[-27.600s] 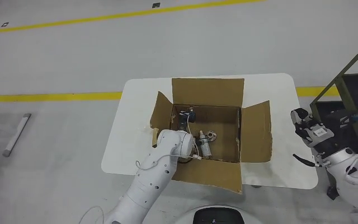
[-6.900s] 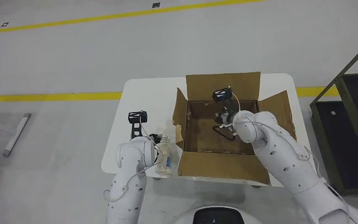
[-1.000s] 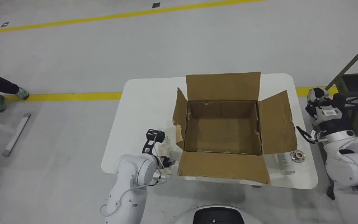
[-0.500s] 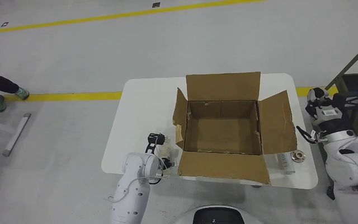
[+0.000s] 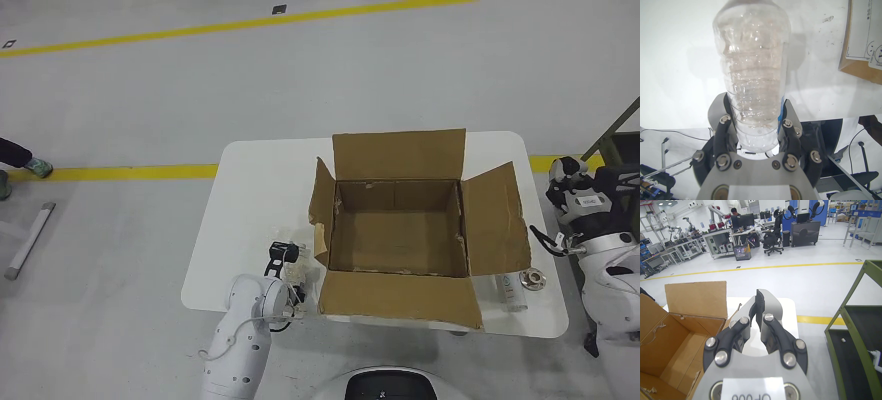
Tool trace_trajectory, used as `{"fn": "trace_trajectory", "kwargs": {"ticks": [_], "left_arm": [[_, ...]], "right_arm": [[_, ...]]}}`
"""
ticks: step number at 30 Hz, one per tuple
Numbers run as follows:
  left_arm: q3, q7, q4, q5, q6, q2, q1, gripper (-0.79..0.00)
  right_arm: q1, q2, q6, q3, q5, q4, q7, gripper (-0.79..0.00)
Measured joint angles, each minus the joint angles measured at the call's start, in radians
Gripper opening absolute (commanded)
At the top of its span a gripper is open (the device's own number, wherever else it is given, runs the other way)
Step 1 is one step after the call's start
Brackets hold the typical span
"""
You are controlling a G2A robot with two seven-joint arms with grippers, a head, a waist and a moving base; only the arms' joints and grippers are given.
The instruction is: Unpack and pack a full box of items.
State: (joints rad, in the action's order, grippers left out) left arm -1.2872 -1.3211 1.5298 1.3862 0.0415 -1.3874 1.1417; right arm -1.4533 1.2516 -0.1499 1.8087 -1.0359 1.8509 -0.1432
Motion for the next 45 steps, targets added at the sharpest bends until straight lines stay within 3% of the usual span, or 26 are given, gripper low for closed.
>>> {"fn": "trace_trajectory", "kwargs": {"ticks": [5, 11, 16, 20, 24, 28, 39, 45], "left_arm": [[-0.007, 0.01, 0.022, 0.0, -0.004, 0.003, 0.004, -0.785], [-0.063, 0.002, 0.132, 0.0, -0.01, 0.015, 0.032, -0.785], [-0.13, -0.02, 0.314, 0.098, -0.015, 0.031, 0.081, -0.785], [-0.208, -0.056, 0.463, 0.065, -0.038, 0.037, 0.1, -0.785], [-0.282, -0.069, 0.564, -0.076, -0.112, 0.035, 0.044, -0.785], [-0.312, -0.084, 0.591, -0.215, -0.2, 0.031, -0.061, -0.785], [-0.192, -0.09, 0.57, -0.491, -0.251, 0.023, -0.313, -0.785], [-0.169, -0.086, 0.554, -0.547, -0.256, 0.02, -0.338, -0.785]], "right_arm": [[0.0, 0.0, 0.0, 0.0, 0.0, 0.0, 0.0, -0.785], [0.0, 0.0, 0.0, 0.0, 0.0, 0.0, 0.0, -0.785], [0.0, 0.0, 0.0, 0.0, 0.0, 0.0, 0.0, -0.785], [0.0, 0.0, 0.0, 0.0, 0.0, 0.0, 0.0, -0.785], [0.0, 0.0, 0.0, 0.0, 0.0, 0.0, 0.0, -0.785], [0.0, 0.0, 0.0, 0.0, 0.0, 0.0, 0.0, -0.785], [-0.002, 0.0, 0.002, 0.001, 0.003, 0.0, 0.001, -0.785], [-0.015, 0.001, 0.027, 0.028, 0.112, 0.004, -0.053, -0.785]]}}
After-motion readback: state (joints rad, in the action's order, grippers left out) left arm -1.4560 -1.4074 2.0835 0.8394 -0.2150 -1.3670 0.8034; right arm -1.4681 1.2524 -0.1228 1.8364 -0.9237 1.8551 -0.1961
